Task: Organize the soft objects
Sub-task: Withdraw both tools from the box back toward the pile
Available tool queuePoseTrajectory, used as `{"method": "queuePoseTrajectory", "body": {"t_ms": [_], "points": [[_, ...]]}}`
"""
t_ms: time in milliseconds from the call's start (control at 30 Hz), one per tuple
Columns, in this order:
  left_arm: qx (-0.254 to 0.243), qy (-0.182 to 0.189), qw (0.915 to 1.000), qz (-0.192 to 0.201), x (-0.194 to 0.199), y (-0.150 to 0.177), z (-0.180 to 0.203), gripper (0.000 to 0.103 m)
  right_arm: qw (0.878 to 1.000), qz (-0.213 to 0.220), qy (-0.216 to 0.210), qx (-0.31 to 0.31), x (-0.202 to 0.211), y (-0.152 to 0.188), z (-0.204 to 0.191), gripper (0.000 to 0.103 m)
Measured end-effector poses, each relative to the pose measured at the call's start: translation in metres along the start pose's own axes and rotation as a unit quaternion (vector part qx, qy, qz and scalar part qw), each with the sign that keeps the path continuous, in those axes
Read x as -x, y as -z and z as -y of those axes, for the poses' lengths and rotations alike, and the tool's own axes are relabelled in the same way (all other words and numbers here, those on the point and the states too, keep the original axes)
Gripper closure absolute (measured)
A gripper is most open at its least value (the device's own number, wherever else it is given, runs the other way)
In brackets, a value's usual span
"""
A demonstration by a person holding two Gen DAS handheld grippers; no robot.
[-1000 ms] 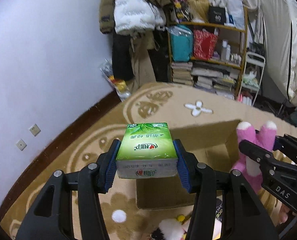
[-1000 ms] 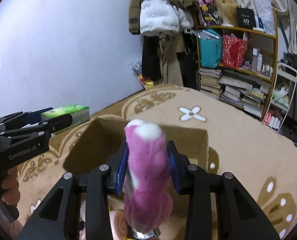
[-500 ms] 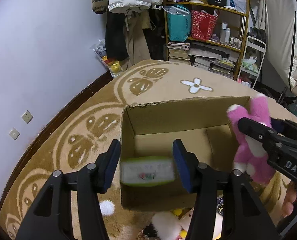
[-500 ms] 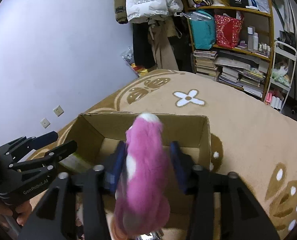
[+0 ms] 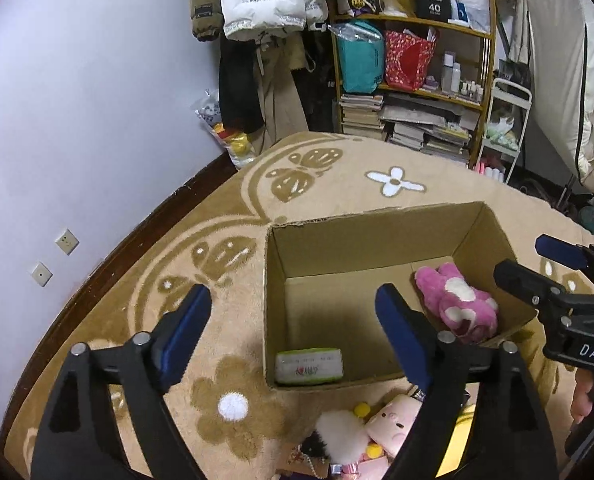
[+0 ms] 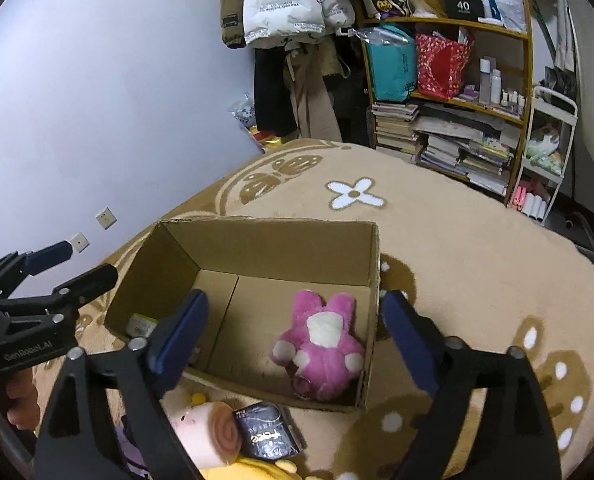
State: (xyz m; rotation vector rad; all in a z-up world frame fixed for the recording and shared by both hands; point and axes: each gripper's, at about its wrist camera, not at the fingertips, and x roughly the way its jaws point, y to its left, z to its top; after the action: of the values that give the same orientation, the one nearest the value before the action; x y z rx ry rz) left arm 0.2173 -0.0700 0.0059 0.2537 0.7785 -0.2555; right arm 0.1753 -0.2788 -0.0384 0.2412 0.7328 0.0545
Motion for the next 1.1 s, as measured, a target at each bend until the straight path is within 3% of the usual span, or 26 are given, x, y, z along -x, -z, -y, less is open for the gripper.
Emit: {"method": "queuePoseTrajectory", "body": {"t_ms": [100,633,1100], "points": [[-0.002,-0.008,1.0,0.006,0.013,0.001,-0.003,0.005,1.0,0.007,0.001,0.003,0.013,0.001,-0.003,0.002],[0.02,-0.011,0.9994,0.028,0.086,0.036,-0.035,0.0,0.999,0.026,0.007,0.037,0.061,0.038,-0.028,0.0],[0.032,0.001,0.9992,-0.024,0.092,0.092,-0.039,0.0,0.997,0.024,-0.01,0.068,0.069,0.085,-0.053,0.0]]}}
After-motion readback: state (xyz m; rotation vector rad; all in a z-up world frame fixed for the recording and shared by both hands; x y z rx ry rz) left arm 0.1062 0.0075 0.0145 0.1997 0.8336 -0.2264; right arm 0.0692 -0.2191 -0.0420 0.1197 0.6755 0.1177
